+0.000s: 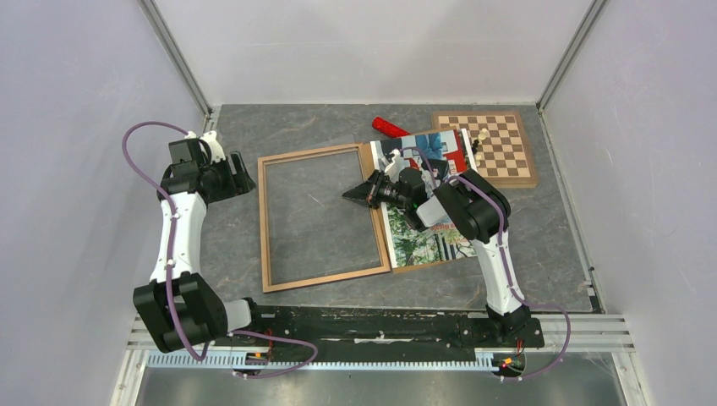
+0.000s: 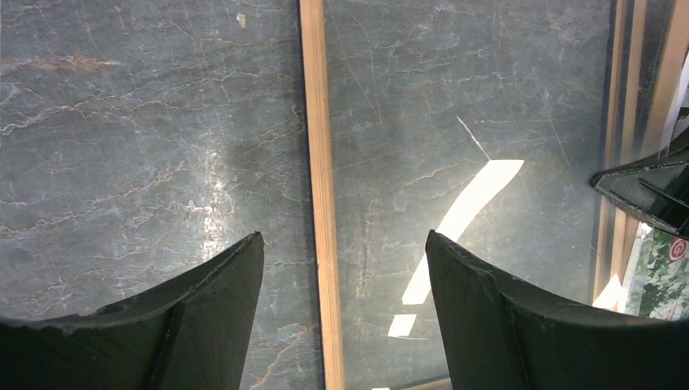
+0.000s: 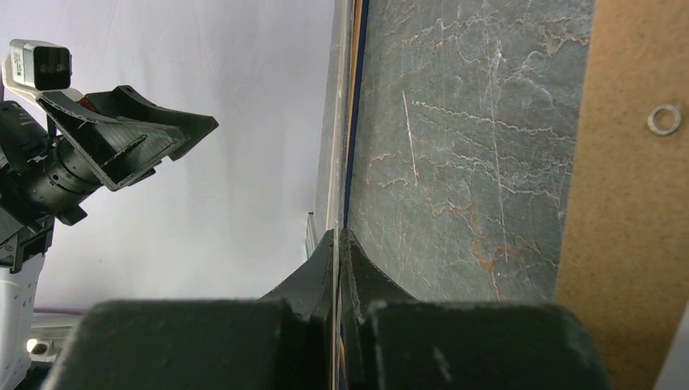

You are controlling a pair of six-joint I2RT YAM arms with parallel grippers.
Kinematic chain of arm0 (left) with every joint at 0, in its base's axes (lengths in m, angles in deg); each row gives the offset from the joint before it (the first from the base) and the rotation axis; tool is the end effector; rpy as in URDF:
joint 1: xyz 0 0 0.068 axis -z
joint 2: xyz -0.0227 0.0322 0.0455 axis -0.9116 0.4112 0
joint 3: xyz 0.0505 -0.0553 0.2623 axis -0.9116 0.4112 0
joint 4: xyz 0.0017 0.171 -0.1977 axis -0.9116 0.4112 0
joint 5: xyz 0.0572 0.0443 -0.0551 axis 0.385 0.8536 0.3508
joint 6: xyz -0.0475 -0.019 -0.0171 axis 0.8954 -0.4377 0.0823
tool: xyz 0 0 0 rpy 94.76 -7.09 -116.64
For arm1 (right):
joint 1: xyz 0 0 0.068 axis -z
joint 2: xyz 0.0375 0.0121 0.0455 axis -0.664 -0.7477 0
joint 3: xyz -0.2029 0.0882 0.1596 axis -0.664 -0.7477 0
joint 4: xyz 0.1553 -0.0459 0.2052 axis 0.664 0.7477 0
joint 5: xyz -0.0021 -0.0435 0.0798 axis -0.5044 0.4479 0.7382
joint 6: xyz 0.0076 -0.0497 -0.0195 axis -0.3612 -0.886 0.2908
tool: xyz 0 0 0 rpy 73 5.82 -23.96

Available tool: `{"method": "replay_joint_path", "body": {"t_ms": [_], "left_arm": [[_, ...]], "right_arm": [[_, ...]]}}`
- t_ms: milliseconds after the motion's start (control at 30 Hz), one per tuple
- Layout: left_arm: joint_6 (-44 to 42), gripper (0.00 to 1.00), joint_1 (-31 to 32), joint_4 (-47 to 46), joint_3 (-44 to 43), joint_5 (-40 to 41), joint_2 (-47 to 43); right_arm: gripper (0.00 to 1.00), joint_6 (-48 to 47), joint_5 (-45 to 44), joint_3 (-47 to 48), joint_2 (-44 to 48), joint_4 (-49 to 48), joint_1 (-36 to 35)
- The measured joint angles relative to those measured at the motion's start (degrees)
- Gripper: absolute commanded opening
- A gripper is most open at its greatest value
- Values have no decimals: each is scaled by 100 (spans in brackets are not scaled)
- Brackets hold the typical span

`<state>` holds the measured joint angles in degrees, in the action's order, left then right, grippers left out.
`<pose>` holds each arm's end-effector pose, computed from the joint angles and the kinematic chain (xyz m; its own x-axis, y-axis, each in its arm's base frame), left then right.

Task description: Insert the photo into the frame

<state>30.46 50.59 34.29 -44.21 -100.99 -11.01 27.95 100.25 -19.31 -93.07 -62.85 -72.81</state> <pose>0.2576 0.0595 0.3000 -0.7190 -0.2420 -0.6516 -0.1088 0.9651 -0.2384 0.3541 0.2389 0.0885 -0.9055 0.3554 -0.2318 -0.1769 0.1802 0.9676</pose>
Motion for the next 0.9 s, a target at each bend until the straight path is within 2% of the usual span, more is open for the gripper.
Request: {"method": "replay_joint_path", "body": {"t_ms": [900], "left_arm": [[2,79,0,-2,13,-57,-68]], "right_arm": [[0,-142,44,-33,66,184,52]]}}
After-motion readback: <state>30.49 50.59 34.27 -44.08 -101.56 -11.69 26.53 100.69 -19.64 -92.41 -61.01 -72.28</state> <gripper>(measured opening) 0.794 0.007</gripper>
